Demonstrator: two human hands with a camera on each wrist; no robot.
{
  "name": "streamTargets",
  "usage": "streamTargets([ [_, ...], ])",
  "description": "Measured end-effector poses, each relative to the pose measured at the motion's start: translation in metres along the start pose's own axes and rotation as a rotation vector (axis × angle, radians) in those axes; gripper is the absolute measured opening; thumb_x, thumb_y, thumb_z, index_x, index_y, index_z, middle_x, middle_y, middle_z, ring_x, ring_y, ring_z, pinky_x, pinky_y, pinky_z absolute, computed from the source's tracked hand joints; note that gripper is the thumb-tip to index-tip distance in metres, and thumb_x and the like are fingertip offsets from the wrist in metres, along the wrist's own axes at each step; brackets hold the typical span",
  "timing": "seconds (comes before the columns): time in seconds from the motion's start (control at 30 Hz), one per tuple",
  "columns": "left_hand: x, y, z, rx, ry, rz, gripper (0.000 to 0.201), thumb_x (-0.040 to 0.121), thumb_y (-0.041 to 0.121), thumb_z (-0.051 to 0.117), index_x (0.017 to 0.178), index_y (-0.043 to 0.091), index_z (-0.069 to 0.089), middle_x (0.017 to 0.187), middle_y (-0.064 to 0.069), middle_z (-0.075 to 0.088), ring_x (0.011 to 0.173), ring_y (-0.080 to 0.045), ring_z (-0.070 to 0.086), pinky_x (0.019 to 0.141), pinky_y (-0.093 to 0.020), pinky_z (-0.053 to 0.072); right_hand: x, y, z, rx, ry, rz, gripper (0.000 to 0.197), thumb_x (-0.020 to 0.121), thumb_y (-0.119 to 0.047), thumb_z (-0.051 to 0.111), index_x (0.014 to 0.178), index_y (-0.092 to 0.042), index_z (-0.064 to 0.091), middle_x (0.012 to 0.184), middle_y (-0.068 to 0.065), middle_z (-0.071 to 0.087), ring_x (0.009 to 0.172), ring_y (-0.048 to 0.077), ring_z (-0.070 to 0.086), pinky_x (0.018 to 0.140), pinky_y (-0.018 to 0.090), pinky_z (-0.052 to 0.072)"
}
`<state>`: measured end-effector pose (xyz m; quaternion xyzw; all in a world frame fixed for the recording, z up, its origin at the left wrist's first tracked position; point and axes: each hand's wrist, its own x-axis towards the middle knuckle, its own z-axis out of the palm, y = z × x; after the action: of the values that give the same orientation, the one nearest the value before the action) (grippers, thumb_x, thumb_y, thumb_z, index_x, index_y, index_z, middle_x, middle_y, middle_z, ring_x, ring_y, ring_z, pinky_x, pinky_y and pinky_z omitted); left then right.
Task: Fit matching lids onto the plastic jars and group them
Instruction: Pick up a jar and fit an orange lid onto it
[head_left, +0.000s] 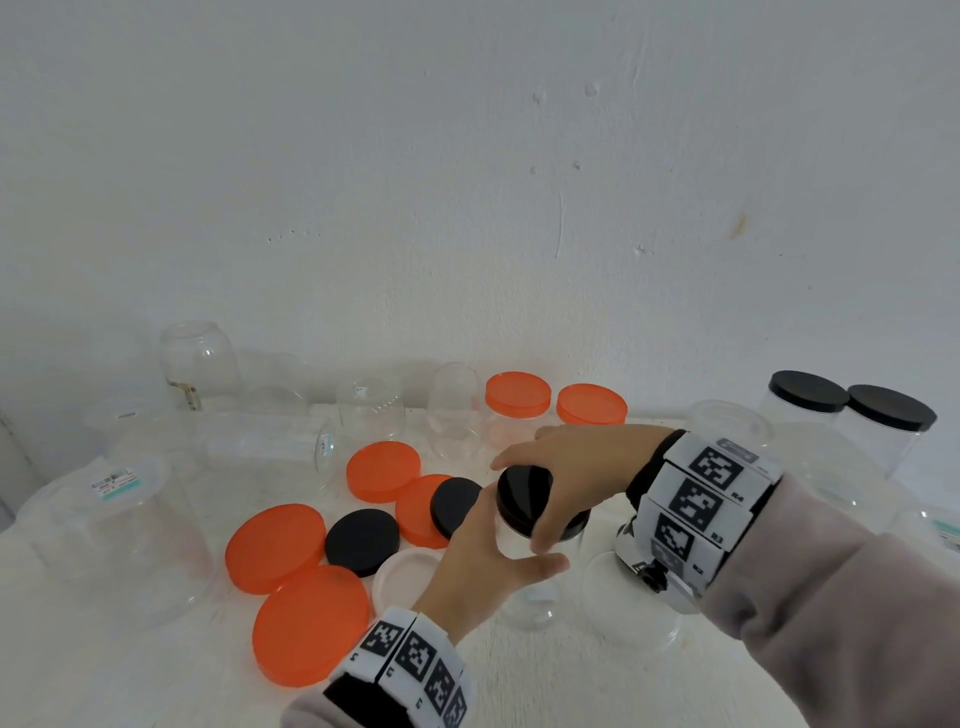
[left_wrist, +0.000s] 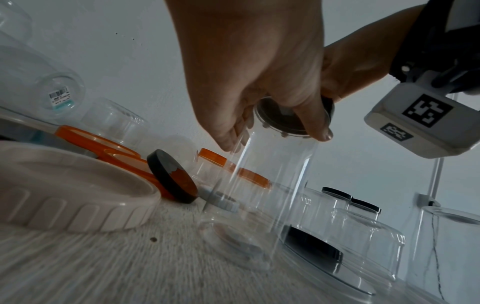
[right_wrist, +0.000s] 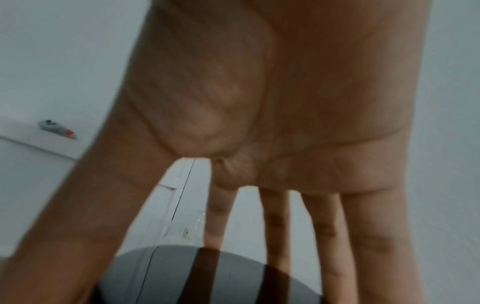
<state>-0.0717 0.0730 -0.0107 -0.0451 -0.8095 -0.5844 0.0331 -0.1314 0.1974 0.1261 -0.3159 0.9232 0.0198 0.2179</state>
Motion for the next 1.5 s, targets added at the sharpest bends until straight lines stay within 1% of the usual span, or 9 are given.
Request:
streamTargets([
  [0.1,0.000,0.001,0.000,0.011,0.006,-0.001,0.073,0.065,0.041,0.084,0.124,0.041,0.040,0.115,0.025,0.057,0.104,0.022,0.046,0.076,0.004,0.036,-0.002,0.001,-0.005,-0.015,-0.046,-0.043,0.087,0.069,-0.041,0.081,0.141,-0.045,0.033,0.122,-0.012,0.038,0.121,0.015,0.040,0.098,0.036,0.043],
  [0.27,0.000,-0.001,0.000,0.005,0.012,-0.001,0.077,0.064,0.044,0.084,0.127,0.041,0.039,0.116,0.026,0.056,0.105,0.022,0.046,0.077,0.001,0.039,-0.001,0.002,-0.004,0.003,0.037,-0.055,0.080,0.067,-0.052,0.079,0.137,-0.038,0.043,0.109,-0.019,0.042,0.107,0.008,0.045,0.088,0.027,0.046],
  [0.37,0.000,-0.002,0.001,0.000,0.010,0.004,0.080,0.065,0.043,0.084,0.131,0.035,0.040,0.119,0.021,0.058,0.110,0.011,0.051,0.084,-0.011,0.043,0.000,0.001,0.003,0.038,0.109,-0.005,0.061,0.065,-0.063,0.074,0.114,-0.030,0.057,0.100,-0.013,0.058,0.089,0.011,0.059,0.067,0.026,0.054],
  [0.43,0.000,-0.002,0.001,0.002,0.006,0.010,0.080,0.066,0.042,0.084,0.132,0.034,0.040,0.120,0.020,0.058,0.112,0.006,0.052,0.086,-0.013,0.043,0.002,-0.001,0.006,0.011,0.150,0.017,0.058,0.067,-0.068,0.069,0.105,-0.024,0.058,0.093,-0.008,0.061,0.074,0.009,0.058,0.054,0.021,0.043],
  [0.67,0.000,-0.001,0.000,0.019,0.007,0.006,0.076,0.064,0.045,0.083,0.125,0.044,0.038,0.116,0.027,0.055,0.106,0.024,0.044,0.077,0.002,0.037,-0.002,-0.003,-0.006,-0.063,-0.075,-0.005,0.089,0.069,-0.041,0.081,0.142,-0.044,0.030,0.132,-0.008,0.040,0.121,0.018,0.043,0.097,0.040,0.045],
  [0.8,-0.001,0.000,0.000,0.022,0.015,0.000,0.068,0.063,0.047,0.083,0.113,0.054,0.037,0.113,0.032,0.054,0.104,0.027,0.042,0.075,0.006,0.035,-0.002,-0.001,-0.007,-0.021,-0.016,-0.069,0.081,0.069,-0.039,0.081,0.138,-0.041,0.040,0.122,-0.013,0.043,0.118,0.014,0.043,0.094,0.034,0.044],
  [1.1,-0.001,0.000,0.000,-0.007,0.001,0.006,0.080,0.068,0.039,0.083,0.134,0.032,0.039,0.121,0.018,0.057,0.114,0.003,0.052,0.087,-0.015,0.044,0.003,-0.002,0.007,-0.011,0.153,0.037,0.066,0.068,-0.070,0.066,0.115,-0.025,0.052,0.091,-0.010,0.053,0.081,0.009,0.054,0.060,0.022,0.039],
  [1.3,-0.002,0.001,0.001,-0.006,0.006,0.004,0.074,0.067,0.039,0.084,0.125,0.044,0.037,0.116,0.028,0.055,0.107,0.020,0.046,0.079,0.003,0.037,-0.001,0.001,-0.003,-0.003,-0.064,0.008,0.092,0.068,-0.041,0.081,0.142,-0.045,0.027,0.124,-0.008,0.038,0.116,0.018,0.044,0.096,0.039,0.046],
  [1.5,-0.002,0.000,0.001,-0.008,0.014,0.007,0.079,0.066,0.044,0.083,0.129,0.044,0.037,0.117,0.030,0.054,0.107,0.024,0.043,0.078,0.001,0.038,-0.002,0.004,-0.003,0.039,-0.001,-0.039,0.082,0.067,-0.048,0.080,0.137,-0.042,0.039,0.110,-0.019,0.041,0.112,0.011,0.046,0.094,0.033,0.047],
])
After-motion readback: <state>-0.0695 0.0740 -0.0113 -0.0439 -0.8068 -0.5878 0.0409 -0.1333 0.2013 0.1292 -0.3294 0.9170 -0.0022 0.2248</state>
